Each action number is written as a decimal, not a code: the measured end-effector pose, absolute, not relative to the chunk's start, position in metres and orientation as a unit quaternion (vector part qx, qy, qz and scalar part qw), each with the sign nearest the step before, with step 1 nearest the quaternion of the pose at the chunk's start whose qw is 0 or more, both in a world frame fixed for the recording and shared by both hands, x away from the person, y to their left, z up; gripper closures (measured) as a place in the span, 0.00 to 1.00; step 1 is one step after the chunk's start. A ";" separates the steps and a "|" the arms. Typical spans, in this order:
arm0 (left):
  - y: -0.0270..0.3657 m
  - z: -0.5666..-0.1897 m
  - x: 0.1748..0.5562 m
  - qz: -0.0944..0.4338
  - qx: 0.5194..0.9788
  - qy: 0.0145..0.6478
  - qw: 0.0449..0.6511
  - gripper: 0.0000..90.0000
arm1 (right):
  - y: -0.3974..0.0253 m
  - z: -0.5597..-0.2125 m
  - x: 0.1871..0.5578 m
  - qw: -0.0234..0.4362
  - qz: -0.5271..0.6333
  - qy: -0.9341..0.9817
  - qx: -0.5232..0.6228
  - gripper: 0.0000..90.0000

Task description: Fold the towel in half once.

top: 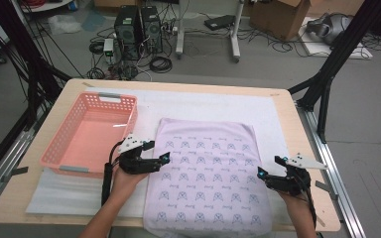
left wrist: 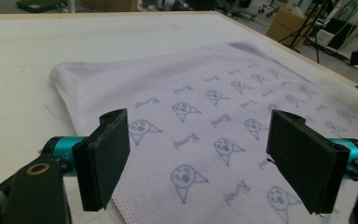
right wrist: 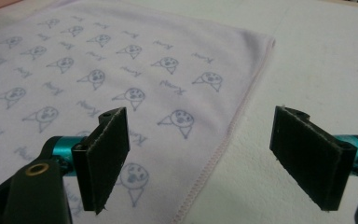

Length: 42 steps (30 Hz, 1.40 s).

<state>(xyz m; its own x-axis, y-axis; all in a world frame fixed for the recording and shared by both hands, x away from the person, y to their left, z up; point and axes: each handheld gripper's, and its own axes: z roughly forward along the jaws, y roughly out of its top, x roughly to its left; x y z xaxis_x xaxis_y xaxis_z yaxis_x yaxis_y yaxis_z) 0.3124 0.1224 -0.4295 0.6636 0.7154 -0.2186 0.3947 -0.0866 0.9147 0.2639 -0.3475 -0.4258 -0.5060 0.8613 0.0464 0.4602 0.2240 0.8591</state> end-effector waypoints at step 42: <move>0.102 -0.452 0.367 0.187 0.754 0.479 0.408 0.75 | -0.320 -0.444 0.351 0.211 0.327 0.770 0.506 0.60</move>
<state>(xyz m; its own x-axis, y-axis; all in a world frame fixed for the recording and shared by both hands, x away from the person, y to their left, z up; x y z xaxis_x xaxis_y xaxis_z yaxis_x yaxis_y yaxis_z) 0.3670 0.1023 -0.4517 0.4711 0.8754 -0.1081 0.5701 -0.2086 0.7947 0.3506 -0.3198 -0.4442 -0.3994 0.9168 0.0058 0.6404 0.2744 0.7174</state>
